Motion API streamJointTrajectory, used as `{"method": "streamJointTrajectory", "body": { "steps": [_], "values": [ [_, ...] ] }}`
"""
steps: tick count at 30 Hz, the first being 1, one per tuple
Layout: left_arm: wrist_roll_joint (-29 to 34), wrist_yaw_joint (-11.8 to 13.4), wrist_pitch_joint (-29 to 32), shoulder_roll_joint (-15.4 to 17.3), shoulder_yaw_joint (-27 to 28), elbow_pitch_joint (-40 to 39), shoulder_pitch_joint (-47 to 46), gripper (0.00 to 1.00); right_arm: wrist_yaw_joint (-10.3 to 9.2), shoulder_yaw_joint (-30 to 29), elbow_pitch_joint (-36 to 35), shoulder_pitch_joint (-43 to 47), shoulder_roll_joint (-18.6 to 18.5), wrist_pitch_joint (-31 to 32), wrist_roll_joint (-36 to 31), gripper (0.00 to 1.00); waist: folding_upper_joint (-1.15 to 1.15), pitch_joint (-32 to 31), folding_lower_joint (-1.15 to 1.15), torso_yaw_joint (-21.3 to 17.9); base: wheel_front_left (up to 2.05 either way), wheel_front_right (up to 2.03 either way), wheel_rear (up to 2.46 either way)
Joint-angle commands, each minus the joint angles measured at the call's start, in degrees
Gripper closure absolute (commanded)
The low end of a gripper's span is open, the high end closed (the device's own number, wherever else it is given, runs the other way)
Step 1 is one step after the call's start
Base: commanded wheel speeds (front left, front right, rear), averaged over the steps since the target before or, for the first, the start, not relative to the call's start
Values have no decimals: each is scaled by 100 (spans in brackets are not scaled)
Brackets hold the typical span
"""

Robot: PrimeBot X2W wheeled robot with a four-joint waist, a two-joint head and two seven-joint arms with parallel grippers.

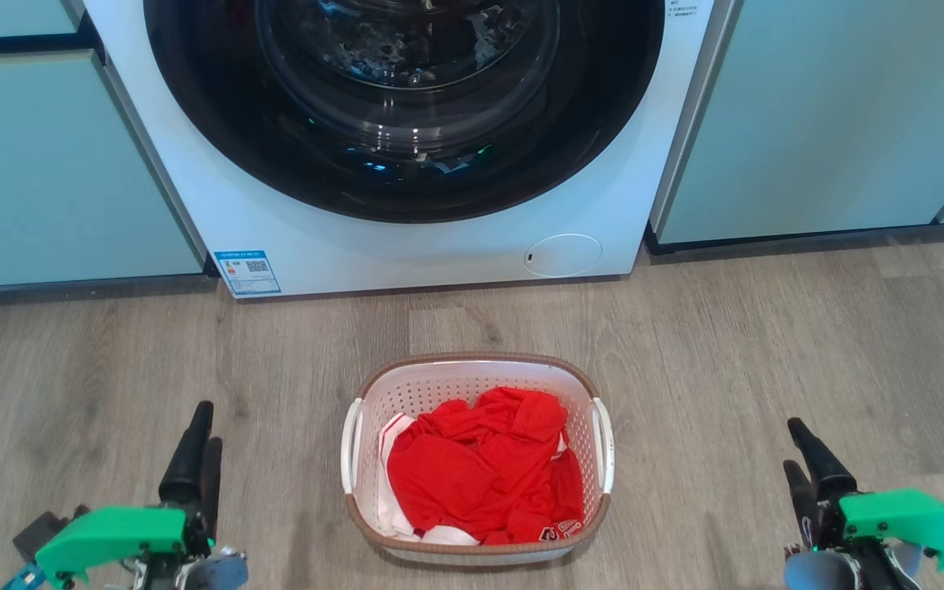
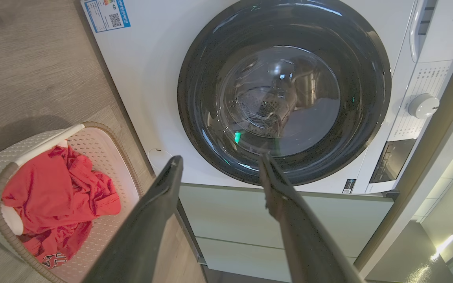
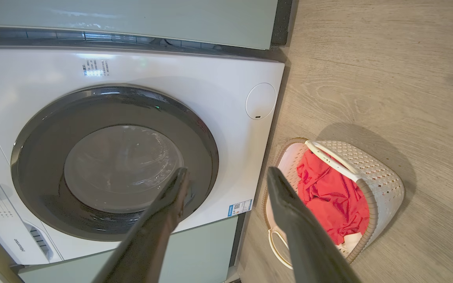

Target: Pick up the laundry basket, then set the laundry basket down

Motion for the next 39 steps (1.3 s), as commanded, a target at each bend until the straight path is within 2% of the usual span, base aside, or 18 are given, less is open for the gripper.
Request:
{"method": "streamJointTrajectory", "body": {
  "steps": [1, 16, 39],
  "values": [
    [95, 16, -40, 58, -4, -248, -272, 0, 6, 43, -209, -285, -44, -58, -99, 0, 0, 0, 0, 0, 0, 0, 0],
    [1718, 316, -311, 71, -347, -630, -307, 0, 9, 254, -565, -305, -56, -326, -1437, 0, 0, 12, 0, -5, 0, 0, 0],
    [3846, 726, -685, 128, -680, -951, -222, 0, 13, 614, -916, -271, -72, -695, -3216, 0, 0, 36, 0, -26, 0, 0, 0]
  ]
}}
